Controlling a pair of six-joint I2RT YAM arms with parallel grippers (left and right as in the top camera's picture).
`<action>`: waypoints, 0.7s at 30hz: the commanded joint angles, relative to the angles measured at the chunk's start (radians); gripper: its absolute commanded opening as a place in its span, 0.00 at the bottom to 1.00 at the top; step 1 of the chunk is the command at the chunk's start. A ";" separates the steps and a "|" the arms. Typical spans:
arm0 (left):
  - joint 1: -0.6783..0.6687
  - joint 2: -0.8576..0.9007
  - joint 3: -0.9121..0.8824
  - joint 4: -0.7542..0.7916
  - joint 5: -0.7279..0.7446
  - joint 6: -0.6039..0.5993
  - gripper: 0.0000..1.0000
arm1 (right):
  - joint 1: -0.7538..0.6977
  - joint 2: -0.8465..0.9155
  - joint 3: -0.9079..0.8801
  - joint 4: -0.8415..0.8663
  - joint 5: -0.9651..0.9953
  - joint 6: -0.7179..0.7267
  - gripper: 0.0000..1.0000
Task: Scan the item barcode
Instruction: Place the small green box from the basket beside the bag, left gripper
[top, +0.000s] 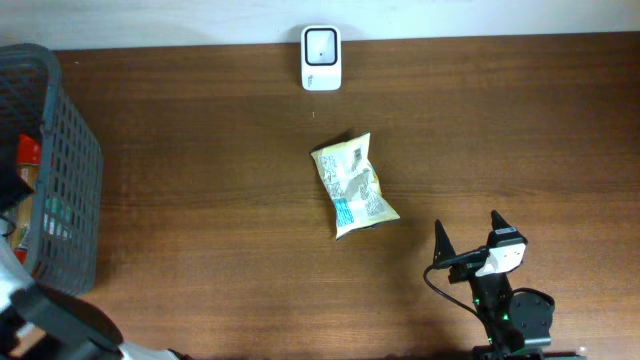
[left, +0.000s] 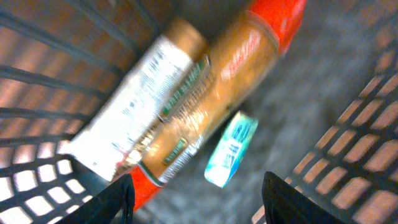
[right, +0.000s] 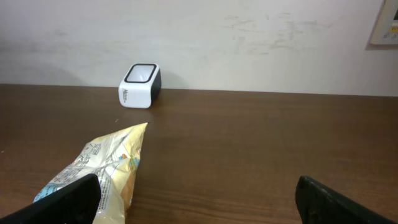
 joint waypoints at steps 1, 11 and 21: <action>0.005 0.080 -0.002 -0.042 0.048 0.051 0.54 | 0.001 -0.006 -0.008 0.000 -0.008 0.011 0.99; 0.005 0.291 -0.003 -0.030 0.105 0.088 0.51 | 0.001 -0.006 -0.008 0.000 -0.008 0.011 0.99; 0.005 0.323 0.031 -0.043 0.141 0.090 0.08 | 0.001 -0.006 -0.008 0.000 -0.008 0.011 0.99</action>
